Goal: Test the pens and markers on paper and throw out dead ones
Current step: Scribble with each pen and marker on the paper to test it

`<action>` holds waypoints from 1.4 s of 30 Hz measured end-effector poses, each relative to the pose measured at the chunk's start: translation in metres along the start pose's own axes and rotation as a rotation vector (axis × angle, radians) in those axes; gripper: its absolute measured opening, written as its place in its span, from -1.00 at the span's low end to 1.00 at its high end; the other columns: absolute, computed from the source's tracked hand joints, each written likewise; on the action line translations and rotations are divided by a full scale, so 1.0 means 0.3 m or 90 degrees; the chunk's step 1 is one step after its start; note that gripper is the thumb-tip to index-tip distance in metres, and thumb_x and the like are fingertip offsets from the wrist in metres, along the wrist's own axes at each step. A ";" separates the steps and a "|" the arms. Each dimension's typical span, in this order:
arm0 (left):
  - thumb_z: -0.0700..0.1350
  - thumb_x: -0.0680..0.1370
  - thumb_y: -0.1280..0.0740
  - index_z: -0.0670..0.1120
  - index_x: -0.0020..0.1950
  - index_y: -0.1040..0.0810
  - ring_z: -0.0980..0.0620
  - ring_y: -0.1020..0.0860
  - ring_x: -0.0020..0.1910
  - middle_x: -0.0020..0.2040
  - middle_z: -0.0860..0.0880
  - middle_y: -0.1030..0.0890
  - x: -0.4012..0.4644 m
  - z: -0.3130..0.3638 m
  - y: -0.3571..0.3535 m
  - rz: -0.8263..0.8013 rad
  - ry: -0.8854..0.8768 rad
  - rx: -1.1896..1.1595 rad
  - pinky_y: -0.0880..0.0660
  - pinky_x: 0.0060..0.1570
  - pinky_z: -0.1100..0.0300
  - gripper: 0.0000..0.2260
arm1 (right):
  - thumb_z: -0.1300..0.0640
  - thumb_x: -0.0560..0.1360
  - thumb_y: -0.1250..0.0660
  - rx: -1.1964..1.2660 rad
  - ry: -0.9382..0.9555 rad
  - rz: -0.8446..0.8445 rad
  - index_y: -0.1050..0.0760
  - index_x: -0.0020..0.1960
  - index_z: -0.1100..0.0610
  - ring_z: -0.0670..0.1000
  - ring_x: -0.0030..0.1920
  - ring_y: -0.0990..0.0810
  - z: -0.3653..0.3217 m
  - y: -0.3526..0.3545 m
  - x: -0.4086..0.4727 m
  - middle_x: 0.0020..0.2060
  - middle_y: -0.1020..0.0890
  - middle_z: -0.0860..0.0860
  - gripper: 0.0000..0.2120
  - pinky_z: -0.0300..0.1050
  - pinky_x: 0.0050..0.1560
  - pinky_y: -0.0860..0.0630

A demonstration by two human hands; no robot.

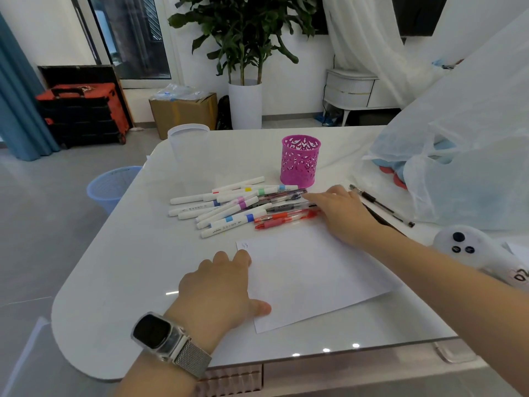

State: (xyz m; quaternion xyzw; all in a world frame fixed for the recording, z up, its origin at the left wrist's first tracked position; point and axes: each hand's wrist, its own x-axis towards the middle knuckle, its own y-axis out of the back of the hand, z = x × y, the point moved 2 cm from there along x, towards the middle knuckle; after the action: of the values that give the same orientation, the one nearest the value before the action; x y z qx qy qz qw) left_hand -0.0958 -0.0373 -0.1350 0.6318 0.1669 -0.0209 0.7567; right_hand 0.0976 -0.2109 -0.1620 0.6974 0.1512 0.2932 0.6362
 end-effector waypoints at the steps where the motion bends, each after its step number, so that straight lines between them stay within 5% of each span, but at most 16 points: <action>1: 0.30 0.40 -0.32 0.12 0.41 -0.15 0.01 -0.41 0.18 0.22 0.02 -0.36 -0.001 -0.001 0.000 0.001 0.000 0.000 -0.41 0.05 0.13 -0.32 | 0.39 0.49 -0.09 -0.014 -0.006 -0.018 -0.25 0.47 -0.05 0.11 0.29 -0.33 -0.004 -0.004 0.006 0.36 -0.45 -0.07 -0.38 0.04 0.18 -0.30; 7: 0.30 0.39 -0.33 0.13 0.40 -0.15 0.01 -0.41 0.19 0.23 0.02 -0.36 -0.001 -0.005 0.001 -0.003 0.002 -0.004 -0.43 0.08 0.12 -0.32 | 0.07 0.65 -0.08 -0.056 -0.035 -0.012 -0.40 0.33 -0.02 0.11 0.20 -0.36 0.015 -0.013 0.008 0.20 -0.50 0.01 -0.71 0.01 0.12 -0.30; 11: 0.31 0.38 -0.33 0.13 0.41 -0.16 0.01 -0.42 0.18 0.22 0.02 -0.37 0.000 -0.006 0.004 -0.007 0.001 0.000 -0.44 0.07 0.12 -0.31 | 0.16 0.59 -0.23 0.050 -0.010 0.081 -0.50 0.23 0.12 0.15 0.10 -0.48 0.035 0.008 -0.019 0.10 -0.55 0.09 -0.77 0.02 0.07 -0.41; 16: 0.28 0.45 -0.28 0.08 0.38 -0.25 0.03 -0.43 0.19 0.23 0.05 -0.39 0.003 -0.006 0.024 0.073 0.002 0.004 -0.40 -0.01 0.15 -0.43 | 0.22 0.46 -0.44 0.333 -0.116 0.261 -0.60 0.01 0.16 -0.08 -0.21 -0.52 0.013 0.118 -0.056 -0.11 -0.64 0.02 -0.86 -0.44 -0.14 -0.41; 22: 0.18 0.53 -0.21 0.10 0.37 -0.27 0.05 -0.48 0.17 0.26 0.08 -0.40 0.002 0.009 0.075 0.276 -0.004 -0.161 -0.45 0.04 0.16 -0.56 | 0.15 0.40 -0.50 0.787 -0.280 0.322 -0.58 -0.10 0.03 -0.13 -0.34 -0.56 -0.091 0.207 -0.110 -0.25 -0.64 -0.06 -0.87 -0.30 -0.32 -0.51; 26: 0.12 0.56 -0.19 0.07 0.38 -0.29 0.04 -0.53 0.07 0.23 0.05 -0.42 0.001 0.011 0.091 0.353 -0.015 -0.265 -0.46 0.02 0.15 -0.60 | 0.12 0.60 -0.24 1.053 -0.329 0.258 -0.50 0.02 0.10 -0.07 -0.15 -0.61 -0.174 0.230 -0.112 -0.21 -0.63 -0.05 -0.91 -0.17 -0.13 -0.58; 28: 0.06 0.59 -0.15 0.06 0.36 -0.34 0.02 -0.52 0.04 0.22 0.03 -0.44 0.003 0.008 0.096 0.372 -0.029 -0.298 -0.43 0.03 0.16 -0.66 | 0.10 0.64 -0.14 1.283 -0.364 0.159 -0.41 -0.05 0.13 -0.03 -0.30 -0.53 -0.208 0.238 -0.114 -0.33 -0.53 0.00 -0.84 -0.15 -0.23 -0.53; 30: 0.01 0.61 -0.12 0.04 0.29 -0.42 0.03 -0.50 0.04 0.19 0.02 -0.48 0.004 0.003 0.103 0.381 -0.034 -0.307 -0.40 0.04 0.17 -0.72 | -0.03 0.62 -0.13 1.465 -0.376 0.002 -0.34 -0.23 0.12 -0.08 -0.50 -0.25 -0.237 0.249 -0.125 -0.49 -0.30 -0.04 -0.69 -0.27 -0.46 -0.24; 33: -0.02 0.62 -0.12 0.05 0.19 -0.51 0.03 -0.51 0.04 0.14 0.04 -0.53 0.004 -0.004 0.103 0.367 -0.035 -0.291 -0.45 0.08 0.11 -0.77 | -0.29 0.50 -0.13 1.513 -0.375 -0.137 -0.09 -0.41 0.05 -0.08 -0.52 0.02 -0.260 0.254 -0.144 -0.56 -0.06 -0.08 -0.48 -0.25 -0.51 0.06; 42: 0.01 0.58 -0.23 0.13 0.12 -0.52 0.11 -0.52 -0.05 0.06 0.15 -0.55 -0.004 -0.015 0.088 0.209 -0.034 -0.224 -0.49 0.05 0.14 -0.84 | -0.21 0.42 -0.16 1.496 -0.404 -0.016 -0.01 -0.48 0.03 -0.05 -0.52 0.07 -0.245 0.247 -0.143 -0.64 -0.06 -0.07 -0.51 -0.26 -0.48 0.11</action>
State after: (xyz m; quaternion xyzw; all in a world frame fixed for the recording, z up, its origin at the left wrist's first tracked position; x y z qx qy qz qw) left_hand -0.0915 -0.0278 -0.1103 0.5081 0.0434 0.1152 0.8525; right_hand 0.0078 -0.1880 -0.0978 0.8879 0.1688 -0.2122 -0.3717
